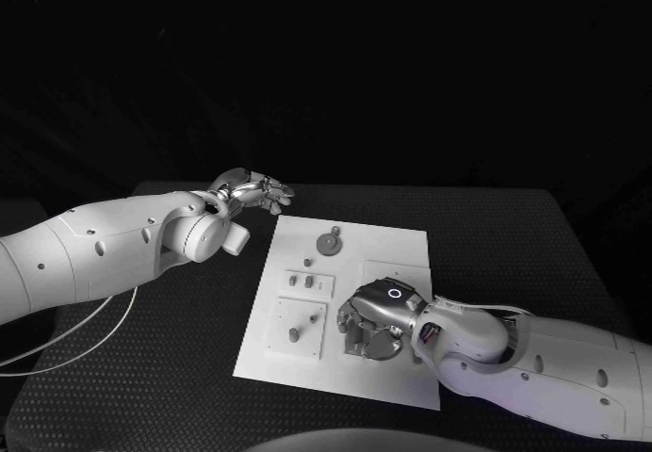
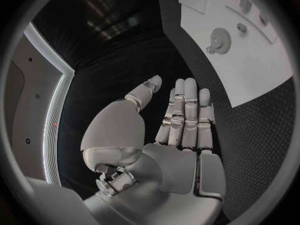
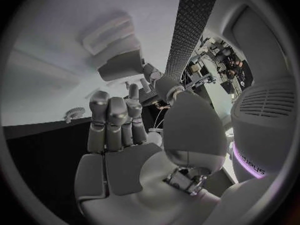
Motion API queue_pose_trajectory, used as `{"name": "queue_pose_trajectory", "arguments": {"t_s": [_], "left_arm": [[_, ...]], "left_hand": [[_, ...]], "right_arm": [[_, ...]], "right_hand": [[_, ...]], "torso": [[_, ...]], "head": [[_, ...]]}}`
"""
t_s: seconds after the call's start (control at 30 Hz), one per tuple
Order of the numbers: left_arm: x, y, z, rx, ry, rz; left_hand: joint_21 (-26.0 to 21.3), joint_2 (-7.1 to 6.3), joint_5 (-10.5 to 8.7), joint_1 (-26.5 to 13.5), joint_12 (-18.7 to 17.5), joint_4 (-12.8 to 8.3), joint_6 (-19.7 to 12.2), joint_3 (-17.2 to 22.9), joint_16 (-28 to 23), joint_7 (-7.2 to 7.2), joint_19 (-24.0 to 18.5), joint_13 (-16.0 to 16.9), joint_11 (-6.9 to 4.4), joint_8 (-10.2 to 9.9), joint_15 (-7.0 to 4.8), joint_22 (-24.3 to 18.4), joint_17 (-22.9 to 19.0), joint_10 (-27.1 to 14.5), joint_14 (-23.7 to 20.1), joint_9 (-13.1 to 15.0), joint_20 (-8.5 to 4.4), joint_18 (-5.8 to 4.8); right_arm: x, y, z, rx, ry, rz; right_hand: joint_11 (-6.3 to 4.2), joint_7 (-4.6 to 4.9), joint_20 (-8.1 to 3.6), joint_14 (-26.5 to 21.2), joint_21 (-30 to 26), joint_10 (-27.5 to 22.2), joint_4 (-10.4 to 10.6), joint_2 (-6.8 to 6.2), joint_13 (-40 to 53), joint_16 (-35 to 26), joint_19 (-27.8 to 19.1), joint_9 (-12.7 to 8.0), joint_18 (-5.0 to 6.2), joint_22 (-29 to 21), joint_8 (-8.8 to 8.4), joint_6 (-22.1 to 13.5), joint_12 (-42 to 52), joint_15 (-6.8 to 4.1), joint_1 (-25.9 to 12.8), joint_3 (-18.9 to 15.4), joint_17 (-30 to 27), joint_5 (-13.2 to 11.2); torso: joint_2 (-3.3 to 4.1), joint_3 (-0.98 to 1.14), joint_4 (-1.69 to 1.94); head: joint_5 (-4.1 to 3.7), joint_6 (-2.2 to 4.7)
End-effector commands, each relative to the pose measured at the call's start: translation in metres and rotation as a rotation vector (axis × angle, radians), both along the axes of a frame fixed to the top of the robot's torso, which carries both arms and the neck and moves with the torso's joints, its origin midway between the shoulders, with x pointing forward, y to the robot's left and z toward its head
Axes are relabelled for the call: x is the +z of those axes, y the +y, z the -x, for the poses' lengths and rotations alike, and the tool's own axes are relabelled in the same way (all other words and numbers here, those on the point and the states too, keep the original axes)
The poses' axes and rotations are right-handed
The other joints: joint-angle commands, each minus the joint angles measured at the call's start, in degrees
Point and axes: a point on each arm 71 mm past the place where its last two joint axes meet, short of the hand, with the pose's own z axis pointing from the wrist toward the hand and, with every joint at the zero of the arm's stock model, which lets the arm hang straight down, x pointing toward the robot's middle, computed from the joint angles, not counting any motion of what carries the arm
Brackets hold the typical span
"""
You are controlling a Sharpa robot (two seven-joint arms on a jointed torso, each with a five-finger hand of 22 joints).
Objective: Assemble the parts on the task board
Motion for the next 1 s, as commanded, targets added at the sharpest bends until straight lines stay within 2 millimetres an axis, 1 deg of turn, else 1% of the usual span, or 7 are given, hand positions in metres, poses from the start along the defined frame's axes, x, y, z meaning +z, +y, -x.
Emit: {"name": "queue_pose_trajectory", "arguments": {"t_s": [0.03,0.27,0.43,0.47,0.83,0.9,1.0], "left_arm": [[0.001,-0.002,0.000,-0.016,-0.001,0.005],[0.001,-0.002,0.000,-0.016,0.001,0.005],[0.000,-0.002,0.000,-0.015,0.002,0.004],[0.000,-0.002,0.000,-0.016,0.002,0.005],[0.000,-0.002,0.000,-0.016,0.005,0.004],[0.000,-0.002,0.000,-0.015,0.005,0.004],[0.000,-0.002,0.000,-0.016,0.006,0.004]], "left_hand": [[-0.26,-0.09,0.14,-0.09,0.11,0.13,-0.55,-0.12,-0.28,-0.05,0.25,0.09,0.10,0.37,0.05,0.10,0.07,-0.43,0.17,-0.10,-1.00,-0.80],[-0.27,-0.07,0.15,-0.10,0.11,0.15,-0.55,-0.12,-0.31,-0.05,0.24,0.09,0.11,0.37,0.05,0.11,0.09,-0.44,0.16,-0.10,-0.99,-0.81],[-0.28,-0.07,0.15,-0.11,0.10,0.16,-0.56,-0.12,-0.32,-0.05,0.24,0.09,0.11,0.37,0.06,0.12,0.10,-0.45,0.15,-0.10,-0.99,-0.81],[-0.29,-0.06,0.15,-0.10,0.10,0.16,-0.56,-0.12,-0.33,-0.05,0.24,0.09,0.11,0.37,0.06,0.13,0.10,-0.45,0.15,-0.10,-0.99,-0.81],[-0.31,0.07,0.18,-0.06,0.10,0.20,-0.58,-0.06,-0.37,-0.04,0.24,0.09,0.11,0.37,0.07,0.16,0.13,-0.47,0.13,-0.11,-0.99,-0.80],[-0.32,0.20,0.22,-0.01,0.10,0.23,-0.59,0.00,-0.40,-0.04,0.24,0.09,0.11,0.37,0.07,0.19,0.16,-0.47,0.13,-0.12,-0.99,-0.79],[-0.33,0.27,0.25,0.05,0.10,0.22,-0.60,0.05,-0.42,-0.04,0.24,0.10,0.11,0.38,0.07,0.20,0.18,-0.48,0.13,-0.12,-0.99,-0.79]], "right_arm": [[-0.002,-0.003,-0.003,-0.001,-0.001,0.020],[-0.006,-0.005,-0.007,-0.006,0.021,0.046],[-0.009,-0.005,-0.010,-0.016,0.044,0.060],[-0.010,-0.005,-0.011,-0.020,0.048,0.059],[-0.012,-0.007,-0.013,-0.044,0.049,0.021],[-0.013,-0.007,-0.013,-0.043,0.058,0.018],[-0.013,-0.007,-0.013,-0.040,0.064,0.018]], "right_hand": [[-0.23,0.44,0.59,0.04,0.11,0.48,0.52,0.29,0.10,-0.02,0.17,0.23,2.87,-0.11,0.50,1.19,-0.14,-0.02,0.64,0.92,-0.10,-0.27],[-0.39,0.27,0.74,0.10,0.27,0.83,1.39,0.60,0.14,0.00,0.18,0.46,2.87,-0.14,0.62,1.61,-0.17,-0.03,0.08,1.83,-0.14,-0.27],[-0.25,0.44,0.81,-0.07,0.30,0.63,1.45,-0.17,0.12,-0.09,0.00,0.42,2.86,-0.14,0.27,1.06,-0.42,-0.05,-0.76,1.45,-0.17,-0.31],[-0.01,0.72,0.87,-0.38,0.24,0.15,1.40,-0.52,0.06,-0.23,-0.32,0.35,2.87,-0.16,-0.18,0.23,-0.77,-0.03,-2.01,0.43,-0.18,-0.29],[1.18,2.02,0.83,-2.29,-0.43,-2.37,0.10,-0.35,0.41,-0.64,-2.12,0.45,2.87,-0.44,-2.06,-3.74,-1.37,0.82,-4.79,-3.95,0.07,-0.28],[2.09,3.01,0.92,-3.17,-0.87,-3.47,-0.21,-0.36,0.42,-0.97,-2.88,-0.04,2.87,-0.62,-3.69,-6.79,-1.68,1.59,-4.95,-4.56,0.10,-0.28],[2.48,3.39,1.06,-3.61,-1.04,-3.97,-0.14,-0.42,0.45,-1.06,-3.29,-0.04,2.87,-0.69,-3.93,-7.30,-1.69,2.00,-5.33,-5.11,0.16,-0.28]], "torso": [[0.01,0.00,0.01],[0.00,-0.06,0.00],[0.00,-0.03,0.00],[-0.01,-0.03,0.01],[-0.02,-0.01,-0.01],[-0.02,-0.03,-0.02],[0.00,-0.01,-0.03]], "head": [[0.03,-0.05],[0.10,-0.09],[0.12,-0.06],[0.13,-0.09],[0.13,-0.06],[0.13,-0.06],[0.17,-0.08]]}}
